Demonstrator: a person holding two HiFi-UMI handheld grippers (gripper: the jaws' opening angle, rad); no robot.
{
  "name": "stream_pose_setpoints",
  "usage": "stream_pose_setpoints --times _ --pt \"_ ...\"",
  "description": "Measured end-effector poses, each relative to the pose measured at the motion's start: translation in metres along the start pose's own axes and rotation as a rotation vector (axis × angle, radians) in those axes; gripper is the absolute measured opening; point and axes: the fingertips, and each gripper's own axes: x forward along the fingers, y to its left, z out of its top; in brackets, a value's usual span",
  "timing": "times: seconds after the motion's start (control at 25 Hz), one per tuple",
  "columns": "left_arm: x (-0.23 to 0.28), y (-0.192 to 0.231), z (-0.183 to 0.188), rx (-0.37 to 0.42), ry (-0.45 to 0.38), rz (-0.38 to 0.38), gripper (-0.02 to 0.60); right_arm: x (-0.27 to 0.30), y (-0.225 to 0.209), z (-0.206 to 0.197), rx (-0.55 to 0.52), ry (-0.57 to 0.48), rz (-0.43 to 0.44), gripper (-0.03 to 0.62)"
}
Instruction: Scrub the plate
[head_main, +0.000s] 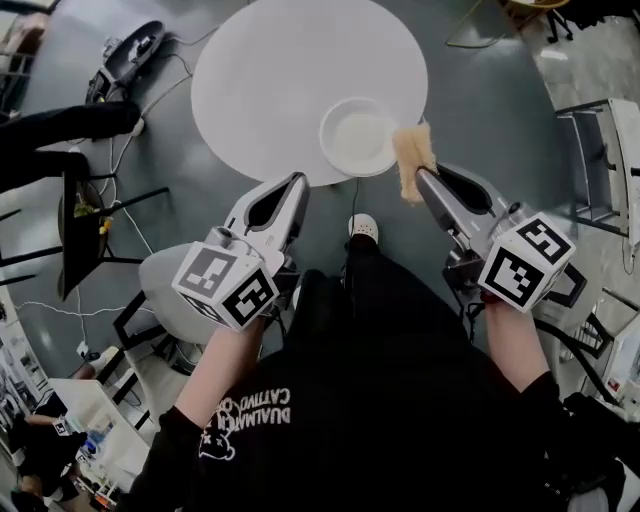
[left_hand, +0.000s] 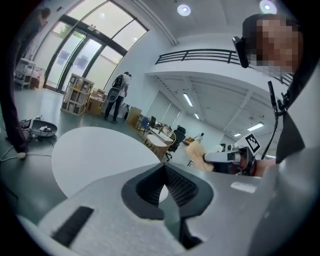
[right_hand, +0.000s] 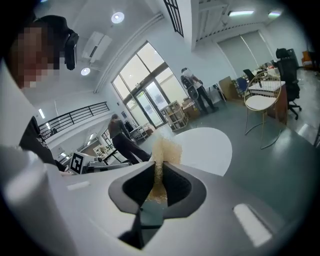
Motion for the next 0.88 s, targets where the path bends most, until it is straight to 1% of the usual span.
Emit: stream_pose_setpoints --times 0.12,0.2,0.36,0.44,0.52,0.64,0.76,0.88 --pt "0.031 0.025 -0.01 -0.021 0.071 0.082 -0.003 0.025 -0.03 0.003 0.024 0.045 0.039 0.052" --pt "0.05 0.043 -0.017 -0.018 0.118 0.145 -0.003 0.041 -0.049 0.003 0.011 0.077 0.054 0.052" --pt "0.081 0.071 -0.034 -0.008 0.2 0.208 -0.002 0.07 -0.076 0.001 0.017 0.106 0.082 0.052" --pt "0.091 0.084 -0.045 -0.017 0.241 0.227 0.002 0.085 -0.085 -0.004 0.031 0.116 0.095 0.052" --pt "0.1 0.096 -0.053 -0.045 0.273 0.238 0.066 0.098 -0.091 -0.005 0.041 0.124 0.101 0.052" --pt "0.11 0.108 -0.061 -0.077 0.312 0.248 0.087 0.117 -0.096 -0.006 0.061 0.137 0.117 0.052" --pt "0.123 0.115 -0.074 -0.096 0.371 0.241 0.101 0.137 -0.1 -0.012 0.069 0.148 0.138 0.052" --pt "0.132 0.118 -0.087 -0.125 0.425 0.244 0.126 0.153 -0.104 -0.019 0.072 0.161 0.137 0.052"
